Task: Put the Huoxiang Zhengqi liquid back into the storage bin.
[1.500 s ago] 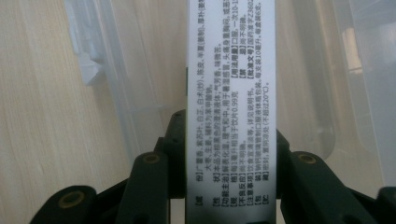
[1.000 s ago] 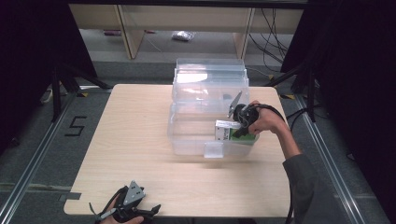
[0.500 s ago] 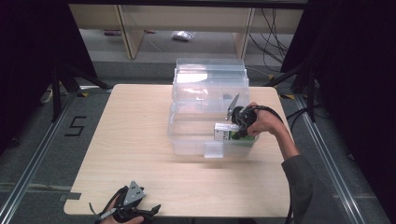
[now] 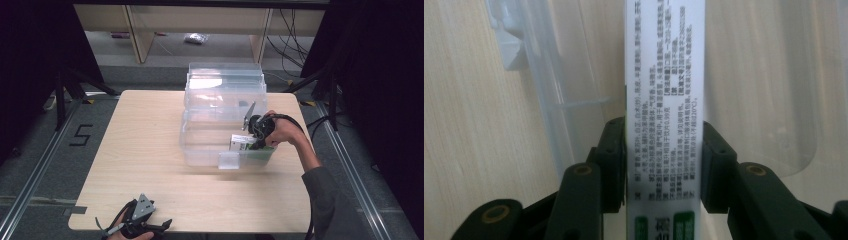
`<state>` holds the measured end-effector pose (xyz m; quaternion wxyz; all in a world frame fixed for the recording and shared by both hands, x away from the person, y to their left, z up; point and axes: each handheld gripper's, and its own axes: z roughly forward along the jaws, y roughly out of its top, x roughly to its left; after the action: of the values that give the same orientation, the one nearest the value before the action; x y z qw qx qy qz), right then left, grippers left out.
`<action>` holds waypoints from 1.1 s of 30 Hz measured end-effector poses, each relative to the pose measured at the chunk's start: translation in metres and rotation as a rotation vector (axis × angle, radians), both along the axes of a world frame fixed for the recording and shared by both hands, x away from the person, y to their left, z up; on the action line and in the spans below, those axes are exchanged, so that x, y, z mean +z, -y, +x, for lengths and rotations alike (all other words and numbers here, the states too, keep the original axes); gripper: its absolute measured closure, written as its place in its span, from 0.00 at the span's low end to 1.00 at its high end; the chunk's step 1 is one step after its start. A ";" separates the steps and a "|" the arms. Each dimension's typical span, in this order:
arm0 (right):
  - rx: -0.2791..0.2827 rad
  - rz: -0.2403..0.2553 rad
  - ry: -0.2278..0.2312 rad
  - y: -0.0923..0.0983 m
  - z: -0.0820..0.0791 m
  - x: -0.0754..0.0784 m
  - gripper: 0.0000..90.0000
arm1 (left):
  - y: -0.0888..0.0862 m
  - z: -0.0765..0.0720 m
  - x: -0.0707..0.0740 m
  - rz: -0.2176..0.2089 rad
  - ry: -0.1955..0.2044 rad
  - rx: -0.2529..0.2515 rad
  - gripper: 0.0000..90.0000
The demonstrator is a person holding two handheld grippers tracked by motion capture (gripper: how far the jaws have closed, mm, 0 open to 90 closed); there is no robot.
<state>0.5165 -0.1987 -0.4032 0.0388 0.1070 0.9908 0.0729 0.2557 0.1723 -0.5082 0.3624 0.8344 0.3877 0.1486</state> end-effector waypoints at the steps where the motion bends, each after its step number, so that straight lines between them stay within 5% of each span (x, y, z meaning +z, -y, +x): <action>1: -0.017 0.018 -0.005 0.000 -0.001 0.002 0.69 | 0.000 0.000 0.000 -0.003 0.008 0.007 0.17; 3: -0.002 0.071 -0.004 0.001 -0.002 0.007 0.69 | 0.000 0.000 0.001 0.007 -0.002 -0.009 0.17; 20: -0.066 0.146 0.037 0.011 -0.015 0.034 0.53 | 0.000 0.000 0.000 -0.006 0.010 0.009 0.17; 33: -0.189 0.234 0.086 0.014 -0.026 0.048 0.44 | 0.000 0.000 0.000 -0.006 0.010 0.009 0.17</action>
<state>0.4901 -0.2132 -0.3556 0.0754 0.2003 0.9585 0.1882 0.2554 0.1722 -0.5081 0.3661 0.8309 0.3901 0.1531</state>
